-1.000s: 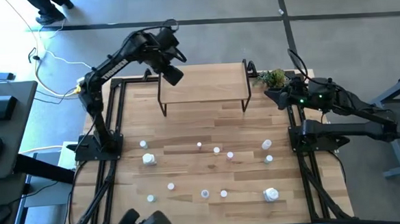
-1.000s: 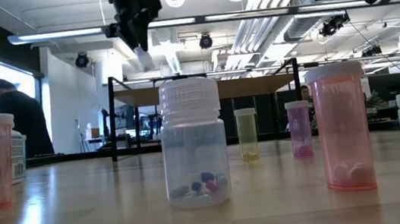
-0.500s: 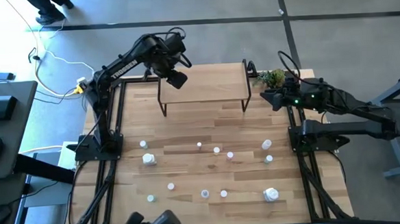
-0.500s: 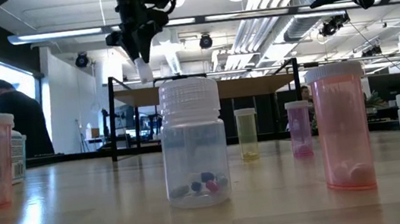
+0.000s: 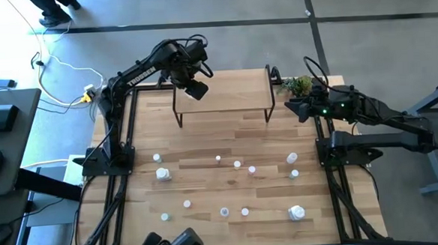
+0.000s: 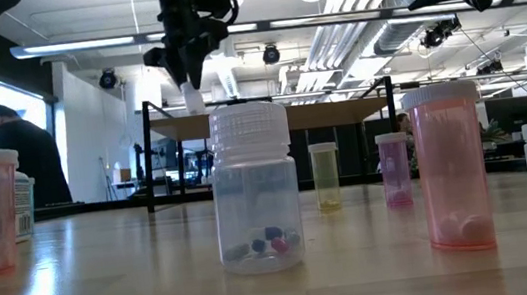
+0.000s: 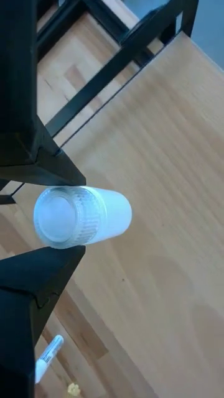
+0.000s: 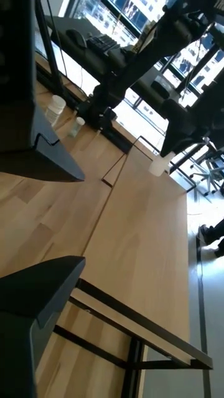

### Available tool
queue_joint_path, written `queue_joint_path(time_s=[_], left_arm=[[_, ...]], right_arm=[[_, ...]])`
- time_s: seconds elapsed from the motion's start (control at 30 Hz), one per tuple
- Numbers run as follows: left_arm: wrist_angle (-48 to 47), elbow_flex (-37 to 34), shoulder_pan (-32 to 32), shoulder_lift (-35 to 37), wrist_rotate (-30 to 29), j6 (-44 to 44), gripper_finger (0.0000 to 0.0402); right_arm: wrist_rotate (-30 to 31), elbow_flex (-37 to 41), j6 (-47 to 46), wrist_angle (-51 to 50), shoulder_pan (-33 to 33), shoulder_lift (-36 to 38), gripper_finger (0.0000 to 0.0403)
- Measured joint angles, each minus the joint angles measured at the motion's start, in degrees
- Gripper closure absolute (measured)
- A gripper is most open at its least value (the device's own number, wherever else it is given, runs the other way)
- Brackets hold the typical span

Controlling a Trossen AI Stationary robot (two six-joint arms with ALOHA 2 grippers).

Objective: Pick and place medicine bottles onto shelf by color
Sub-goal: Put the top left transparent pill bottle on the shelf

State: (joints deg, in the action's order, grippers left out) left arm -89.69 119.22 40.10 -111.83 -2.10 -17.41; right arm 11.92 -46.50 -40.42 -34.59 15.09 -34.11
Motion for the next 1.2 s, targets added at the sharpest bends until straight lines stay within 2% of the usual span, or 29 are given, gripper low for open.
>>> queue_joint_path(time_s=[0.67, 1.2], left_arm=[[-0.33, -0.02, 0.37, -1.27, -0.04, 3.49, 0.0262], [-0.29, -0.02, 0.37, -1.27, -0.04, 4.55, 0.0212]], right_arm=[[-1.62, 0.00, 0.85, -0.07, 0.02, 0.00, 0.0206], [-1.61, 0.00, 0.85, -0.07, 0.02, 0.04, 0.0206]])
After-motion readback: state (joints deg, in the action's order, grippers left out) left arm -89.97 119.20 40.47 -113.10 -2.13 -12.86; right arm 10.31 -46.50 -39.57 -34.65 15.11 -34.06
